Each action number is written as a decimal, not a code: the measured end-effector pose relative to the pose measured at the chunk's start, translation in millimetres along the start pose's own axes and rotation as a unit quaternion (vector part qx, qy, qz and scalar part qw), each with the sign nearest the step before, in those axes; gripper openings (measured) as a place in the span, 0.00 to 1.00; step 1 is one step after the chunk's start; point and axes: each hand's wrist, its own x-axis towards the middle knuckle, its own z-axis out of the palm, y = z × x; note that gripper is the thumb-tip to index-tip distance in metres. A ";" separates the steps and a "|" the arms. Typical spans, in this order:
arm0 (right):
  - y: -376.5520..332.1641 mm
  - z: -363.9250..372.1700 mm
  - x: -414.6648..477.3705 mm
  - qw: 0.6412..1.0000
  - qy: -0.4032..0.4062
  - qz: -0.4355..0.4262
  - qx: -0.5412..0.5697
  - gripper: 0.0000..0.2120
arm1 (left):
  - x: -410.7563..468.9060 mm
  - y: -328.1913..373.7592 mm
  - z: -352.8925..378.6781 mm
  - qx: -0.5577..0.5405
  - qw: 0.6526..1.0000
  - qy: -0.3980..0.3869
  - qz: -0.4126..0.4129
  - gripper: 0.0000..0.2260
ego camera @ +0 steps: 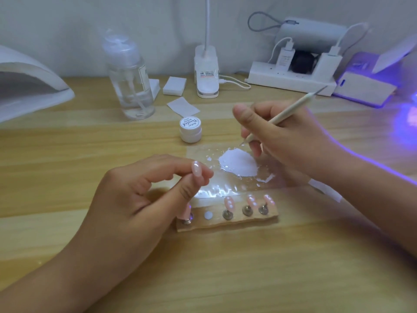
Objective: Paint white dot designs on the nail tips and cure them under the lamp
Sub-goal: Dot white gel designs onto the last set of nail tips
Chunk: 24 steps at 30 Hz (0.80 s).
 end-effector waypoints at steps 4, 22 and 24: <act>1.1 4.5 1.9 1.000 0.002 0.005 0.000 0.25 | 1.1 1.4 -0.2 0.000 1.000 -0.006 -0.001 0.06; -8.7 7.9 -0.4 0.995 0.030 -0.036 0.084 0.23 | 4.0 -0.9 -3.2 0.061 0.996 -0.029 0.063 0.05; -17.9 6.7 -2.8 0.992 0.054 -0.055 0.097 0.20 | 4.0 -0.1 -3.1 0.056 0.996 -0.030 0.061 0.06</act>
